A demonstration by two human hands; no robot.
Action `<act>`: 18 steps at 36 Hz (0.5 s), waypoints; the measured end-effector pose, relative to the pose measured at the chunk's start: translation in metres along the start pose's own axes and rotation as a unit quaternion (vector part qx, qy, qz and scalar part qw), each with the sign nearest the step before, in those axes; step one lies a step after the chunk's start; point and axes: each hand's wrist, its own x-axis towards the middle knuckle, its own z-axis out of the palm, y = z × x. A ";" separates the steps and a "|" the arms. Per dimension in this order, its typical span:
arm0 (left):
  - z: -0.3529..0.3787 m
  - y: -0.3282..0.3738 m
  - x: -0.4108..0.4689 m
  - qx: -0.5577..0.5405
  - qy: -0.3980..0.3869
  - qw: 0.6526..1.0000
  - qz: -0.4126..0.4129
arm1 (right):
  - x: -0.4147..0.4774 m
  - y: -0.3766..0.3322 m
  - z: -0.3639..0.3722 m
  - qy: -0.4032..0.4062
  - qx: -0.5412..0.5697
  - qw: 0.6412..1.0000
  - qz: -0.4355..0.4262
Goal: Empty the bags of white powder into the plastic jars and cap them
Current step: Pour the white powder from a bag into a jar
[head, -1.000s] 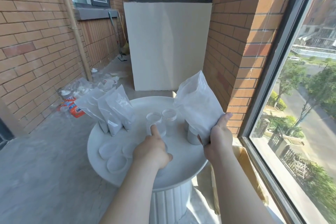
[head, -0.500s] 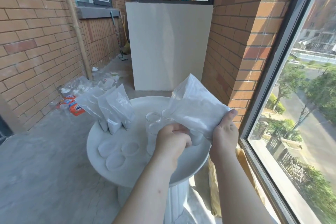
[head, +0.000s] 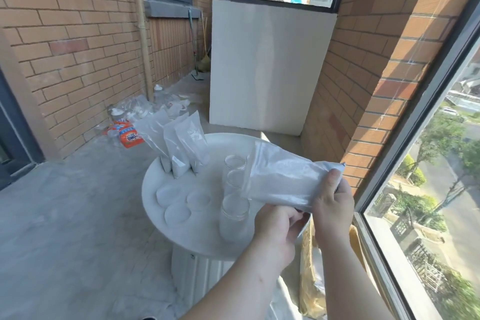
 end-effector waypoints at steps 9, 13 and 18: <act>-0.003 0.000 0.004 -0.059 0.013 0.998 -0.006 | -0.005 -0.007 0.003 -0.009 -0.016 0.999 -0.039; -0.004 0.000 0.005 -0.080 0.007 0.997 -0.005 | -0.003 -0.010 0.004 -0.018 -0.022 0.998 -0.054; -0.004 0.002 0.007 -0.101 0.009 0.995 -0.009 | 0.000 -0.009 0.006 -0.028 -0.036 0.996 -0.076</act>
